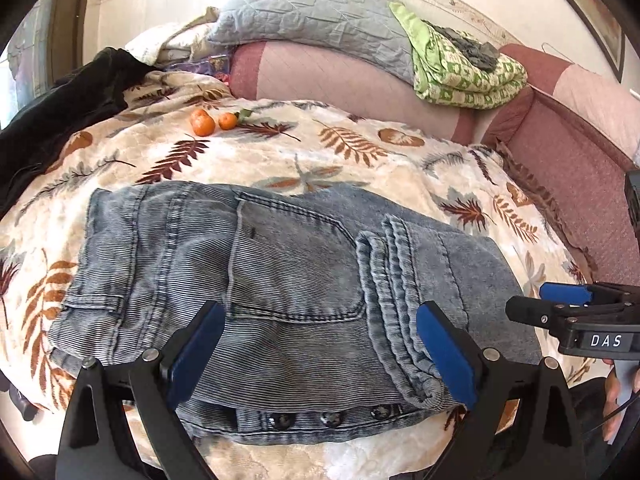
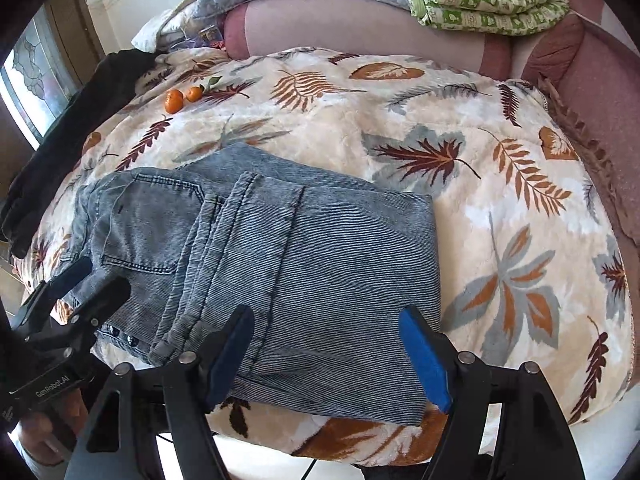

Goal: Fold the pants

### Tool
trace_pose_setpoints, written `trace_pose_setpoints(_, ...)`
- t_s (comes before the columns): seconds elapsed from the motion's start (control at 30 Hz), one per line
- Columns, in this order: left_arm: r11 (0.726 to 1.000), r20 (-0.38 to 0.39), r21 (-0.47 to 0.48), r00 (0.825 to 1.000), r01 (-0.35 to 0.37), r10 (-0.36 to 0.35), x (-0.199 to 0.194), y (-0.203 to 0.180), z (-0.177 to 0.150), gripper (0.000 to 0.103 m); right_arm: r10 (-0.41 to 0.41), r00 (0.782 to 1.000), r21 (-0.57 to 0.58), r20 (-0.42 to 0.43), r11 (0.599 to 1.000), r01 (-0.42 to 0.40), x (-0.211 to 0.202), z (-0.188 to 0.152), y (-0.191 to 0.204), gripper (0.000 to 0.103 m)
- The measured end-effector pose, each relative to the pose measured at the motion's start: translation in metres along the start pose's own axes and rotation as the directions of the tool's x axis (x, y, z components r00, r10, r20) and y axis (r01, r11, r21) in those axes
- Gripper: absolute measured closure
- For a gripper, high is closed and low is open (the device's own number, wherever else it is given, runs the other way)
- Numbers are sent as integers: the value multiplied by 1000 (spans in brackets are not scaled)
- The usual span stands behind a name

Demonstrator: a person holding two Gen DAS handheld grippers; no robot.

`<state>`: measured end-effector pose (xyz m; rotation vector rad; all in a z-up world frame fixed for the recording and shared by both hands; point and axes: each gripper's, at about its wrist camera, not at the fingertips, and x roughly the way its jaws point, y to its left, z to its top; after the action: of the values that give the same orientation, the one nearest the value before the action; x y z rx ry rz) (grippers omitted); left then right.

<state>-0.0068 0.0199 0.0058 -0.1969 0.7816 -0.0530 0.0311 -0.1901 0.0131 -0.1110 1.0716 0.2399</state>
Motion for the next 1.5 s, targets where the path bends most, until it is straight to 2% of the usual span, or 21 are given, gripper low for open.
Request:
trace_pose_setpoints(0.2, 993, 41, -101, 997, -54, 58, -11, 36, 1, 7, -109, 992, -94, 60, 989, 114, -5, 11, 34, 25)
trace_pose_setpoints(0.4, 974, 77, -193, 988, -115, 132, -24, 71, -1, 7, -229, 960, -214, 160, 941, 261, -9, 23, 77, 23)
trace_pose_setpoints(0.7, 959, 88, -246, 982, -143, 169, -31, 97, -4, 7, -275, 923, -325, 269, 876, 356, -10, 25, 128, 23)
trace_pose_setpoints(1.03, 960, 105, -242, 980, -140, 170, -35, 97, -3, 6, -336, 877, -390, 343, 799, 458, -13, 21, 145, 21)
trace_pose_setpoints(1.23, 961, 111, -239, 979, -139, 170, -36, 96, -2, 7, -330, 880, -395, 342, 799, 453, -13, 20, 145, 21)
trace_pose_setpoints(1.5, 962, 113, -237, 979, -138, 169, -37, 95, -3, 7, -280, 913, -368, 297, 849, 379, -13, 21, 140, 20)
